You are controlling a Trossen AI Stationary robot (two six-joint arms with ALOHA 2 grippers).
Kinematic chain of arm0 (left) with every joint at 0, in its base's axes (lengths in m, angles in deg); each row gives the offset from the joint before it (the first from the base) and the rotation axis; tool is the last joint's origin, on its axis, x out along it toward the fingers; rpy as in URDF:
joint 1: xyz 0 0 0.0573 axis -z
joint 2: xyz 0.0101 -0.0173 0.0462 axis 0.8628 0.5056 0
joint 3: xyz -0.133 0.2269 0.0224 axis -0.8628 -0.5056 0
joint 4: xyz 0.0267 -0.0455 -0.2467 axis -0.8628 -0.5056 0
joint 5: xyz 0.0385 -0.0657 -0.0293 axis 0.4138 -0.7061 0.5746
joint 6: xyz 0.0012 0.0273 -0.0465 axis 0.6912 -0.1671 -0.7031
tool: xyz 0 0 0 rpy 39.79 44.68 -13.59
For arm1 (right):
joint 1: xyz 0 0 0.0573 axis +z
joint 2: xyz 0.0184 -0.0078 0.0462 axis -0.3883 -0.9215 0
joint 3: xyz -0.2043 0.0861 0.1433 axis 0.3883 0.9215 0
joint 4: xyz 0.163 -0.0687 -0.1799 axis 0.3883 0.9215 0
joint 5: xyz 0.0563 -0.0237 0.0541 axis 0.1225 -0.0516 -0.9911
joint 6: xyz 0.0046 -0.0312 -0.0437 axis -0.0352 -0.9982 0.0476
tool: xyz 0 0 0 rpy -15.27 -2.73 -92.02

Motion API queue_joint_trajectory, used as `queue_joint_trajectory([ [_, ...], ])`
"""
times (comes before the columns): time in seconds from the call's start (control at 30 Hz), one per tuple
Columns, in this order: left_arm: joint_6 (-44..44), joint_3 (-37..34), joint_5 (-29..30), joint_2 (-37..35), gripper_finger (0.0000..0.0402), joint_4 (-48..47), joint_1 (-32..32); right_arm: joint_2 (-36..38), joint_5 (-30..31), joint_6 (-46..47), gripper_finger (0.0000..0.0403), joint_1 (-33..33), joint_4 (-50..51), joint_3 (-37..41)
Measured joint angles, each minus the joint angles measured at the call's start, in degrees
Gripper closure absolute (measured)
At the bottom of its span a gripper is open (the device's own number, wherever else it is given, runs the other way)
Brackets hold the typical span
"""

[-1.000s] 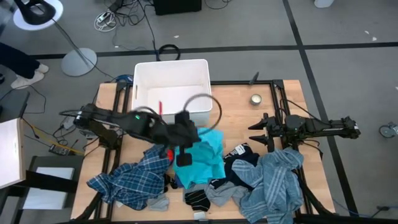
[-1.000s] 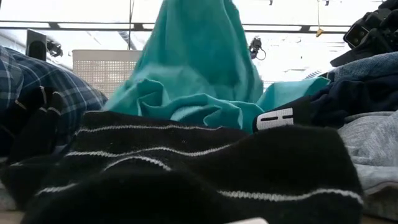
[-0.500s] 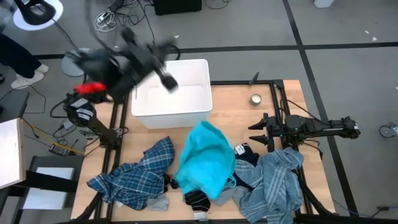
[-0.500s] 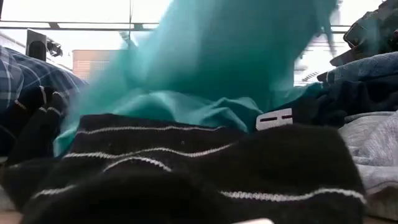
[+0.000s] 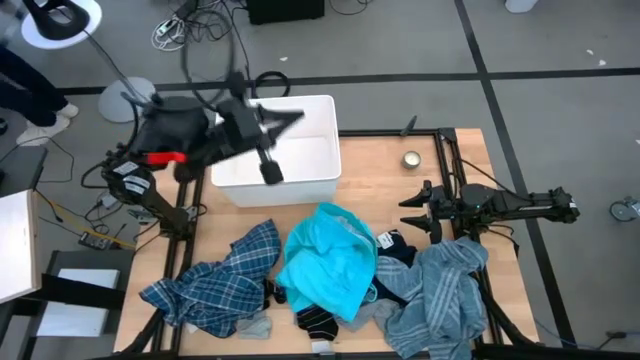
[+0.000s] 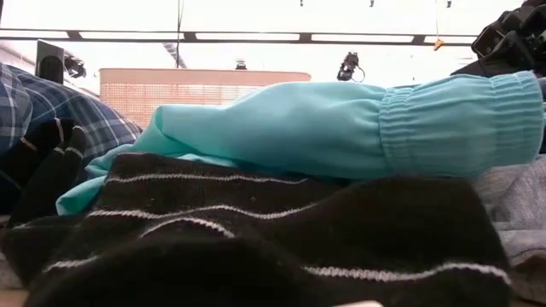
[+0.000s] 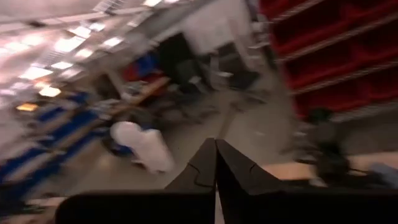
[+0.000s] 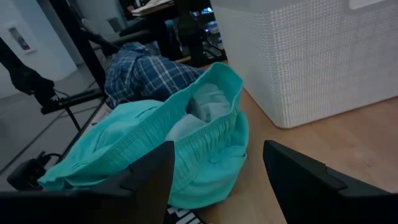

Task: Sort clothes
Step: Put the light blue shorts into the white laundry bin

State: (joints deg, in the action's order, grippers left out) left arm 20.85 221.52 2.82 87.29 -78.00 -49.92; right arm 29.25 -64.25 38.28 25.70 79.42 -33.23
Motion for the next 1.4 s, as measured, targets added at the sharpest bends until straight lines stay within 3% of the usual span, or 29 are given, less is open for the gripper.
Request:
queue_joint_trajectory([
  [0.2, -8.53, 0.03, -4.21, 3.23, 0.0352, -7.31, 2.46, 0.0, 0.05, 0.0, 0.0156, 0.01, -0.2, 0.0],
  [0.43, -24.56, 0.05, -13.55, 9.14, 0.0266, -17.78, 3.22, 0.0, 0.09, 0.0, 0.0156, 0.02, -0.27, 0.0],
  [0.6, -28.15, 0.03, -20.24, 15.08, 0.021, -24.54, 3.33, 0.0, 0.09, 0.0, 0.0156, 0.01, -0.27, 0.0],
  [0.7, -29.61, 0.05, -21.05, 19.43, 0.0189, -28.84, 3.72, 0.0, 0.09, 0.0, 0.0156, 0.01, -0.29, 0.0],
  [1.07, -32.74, 0.02, -21.27, 37.39, 0.0178, -31.86, 5.5, 0.0, 0.09, 0.0, 0.0156, 0.02, -0.46, 0.0],
  [1.4, -35.7, 0.03, -22.65, 49.35, 0.0178, -22.45, 5.05, 0.0, 0.09, 0.0, 0.0156, 0.01, -0.48, 0.0],
])
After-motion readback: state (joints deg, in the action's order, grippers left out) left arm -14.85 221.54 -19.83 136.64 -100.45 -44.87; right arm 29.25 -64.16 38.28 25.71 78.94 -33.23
